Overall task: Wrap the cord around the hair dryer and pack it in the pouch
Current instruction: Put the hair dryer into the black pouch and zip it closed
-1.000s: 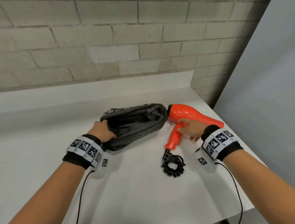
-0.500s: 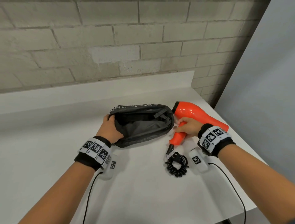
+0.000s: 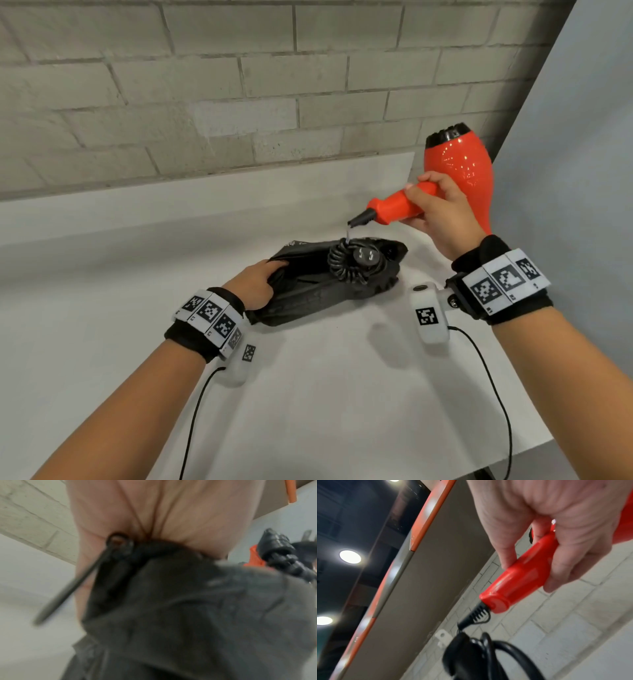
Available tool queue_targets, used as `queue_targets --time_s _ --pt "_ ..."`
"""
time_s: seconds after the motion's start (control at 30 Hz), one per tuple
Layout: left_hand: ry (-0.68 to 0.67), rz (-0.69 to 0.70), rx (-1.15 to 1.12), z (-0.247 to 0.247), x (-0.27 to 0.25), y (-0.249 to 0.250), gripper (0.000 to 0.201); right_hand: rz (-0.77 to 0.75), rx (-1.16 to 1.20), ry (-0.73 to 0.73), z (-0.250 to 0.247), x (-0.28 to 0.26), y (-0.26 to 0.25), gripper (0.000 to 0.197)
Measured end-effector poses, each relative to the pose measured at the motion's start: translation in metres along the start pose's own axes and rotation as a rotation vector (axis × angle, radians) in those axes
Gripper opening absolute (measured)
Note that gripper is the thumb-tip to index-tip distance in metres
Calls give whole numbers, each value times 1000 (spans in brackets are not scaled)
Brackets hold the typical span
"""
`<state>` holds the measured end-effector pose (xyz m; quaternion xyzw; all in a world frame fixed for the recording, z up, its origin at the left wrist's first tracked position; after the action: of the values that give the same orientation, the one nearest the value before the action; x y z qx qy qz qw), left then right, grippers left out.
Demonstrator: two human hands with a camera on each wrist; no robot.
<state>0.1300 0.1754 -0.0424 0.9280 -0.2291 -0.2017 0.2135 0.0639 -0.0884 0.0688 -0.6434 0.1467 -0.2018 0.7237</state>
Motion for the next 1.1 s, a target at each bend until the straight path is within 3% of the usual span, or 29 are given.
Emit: queue_targets --time_s 0.2,0.3,0.43,0.5,0.63,0.73,0.87,1.1 --pt "-82 0 -11 7 -1 14 63 -126 132 32 5 -7 -14 20" --pt "-94 -6 -122 3 0 19 67 -182 -39 47 6 -13 -3 26" --pt "-134 40 -299 -1 3 26 77 -297 -465 98 7 -23 8 41" --pt "-134 56 -384 -5 4 30 68 -362 -562 63 14 -27 6 42" --pt "93 45 -558 -39 8 33 30 -434 -667 18 19 -31 2 35" --pt "146 33 -653 -54 10 34 40 -441 -801 -83 26 -33 7 31" --pt "157 50 -466 -68 9 42 65 -447 -1029 -303 43 -39 24 28" --pt "257 155 -410 -92 -2 66 67 -491 -1307 -581 69 -52 50 36"
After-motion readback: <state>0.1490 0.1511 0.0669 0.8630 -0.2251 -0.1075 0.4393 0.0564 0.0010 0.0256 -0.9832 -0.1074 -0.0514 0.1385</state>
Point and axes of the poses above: each hand's wrist, its own x-axis towards the middle knuckle, its own z-axis out of the palm, y = z × x, the point moved 9 cm from there along x, towards the middle knuckle, and after that the axes turned 1 degree about z, right-handed, at the moved point
